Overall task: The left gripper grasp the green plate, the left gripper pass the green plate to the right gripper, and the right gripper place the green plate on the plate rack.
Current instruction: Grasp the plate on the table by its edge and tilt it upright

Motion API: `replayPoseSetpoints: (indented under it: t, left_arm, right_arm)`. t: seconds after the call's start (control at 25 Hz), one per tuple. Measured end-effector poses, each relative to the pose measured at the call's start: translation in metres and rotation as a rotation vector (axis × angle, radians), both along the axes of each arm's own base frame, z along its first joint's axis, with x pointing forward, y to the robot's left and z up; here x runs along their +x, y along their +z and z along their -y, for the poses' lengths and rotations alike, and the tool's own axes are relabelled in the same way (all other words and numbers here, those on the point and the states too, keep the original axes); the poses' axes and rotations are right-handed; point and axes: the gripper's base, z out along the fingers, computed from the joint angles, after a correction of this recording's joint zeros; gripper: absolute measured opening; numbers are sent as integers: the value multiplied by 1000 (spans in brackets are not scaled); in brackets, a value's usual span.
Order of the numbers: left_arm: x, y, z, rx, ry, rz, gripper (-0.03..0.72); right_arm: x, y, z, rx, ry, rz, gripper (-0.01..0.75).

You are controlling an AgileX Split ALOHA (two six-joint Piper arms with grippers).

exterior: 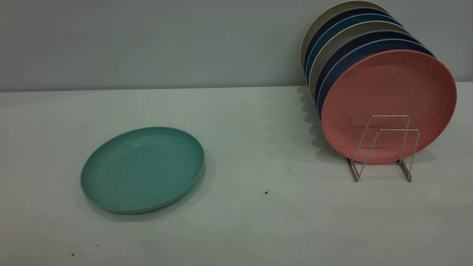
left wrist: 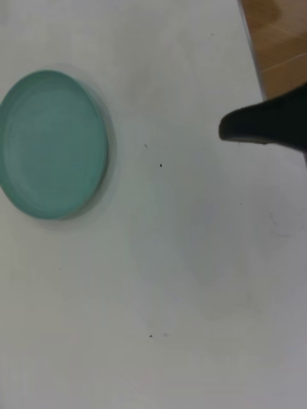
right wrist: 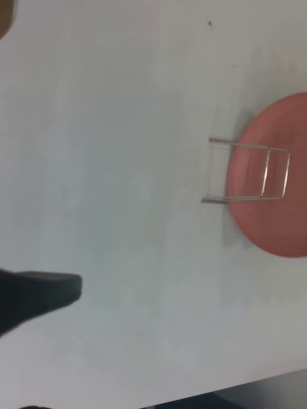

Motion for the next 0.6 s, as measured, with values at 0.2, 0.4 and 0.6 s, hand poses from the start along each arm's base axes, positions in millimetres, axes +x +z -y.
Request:
replayPoseSetpoints:
  t: [0.2, 0.4, 0.6]
  left_arm:
    - [0, 0, 0, 0, 0, 0, 508]
    - [0, 0, 0, 0, 0, 0, 508]
    - [0, 1, 0, -6, 2, 10, 508]
  right_arm:
    - [0, 0, 0, 0, 0, 0, 429]
    - [0, 0, 0, 0, 0, 0, 429]
    - [0, 0, 0, 2, 1, 0, 429]
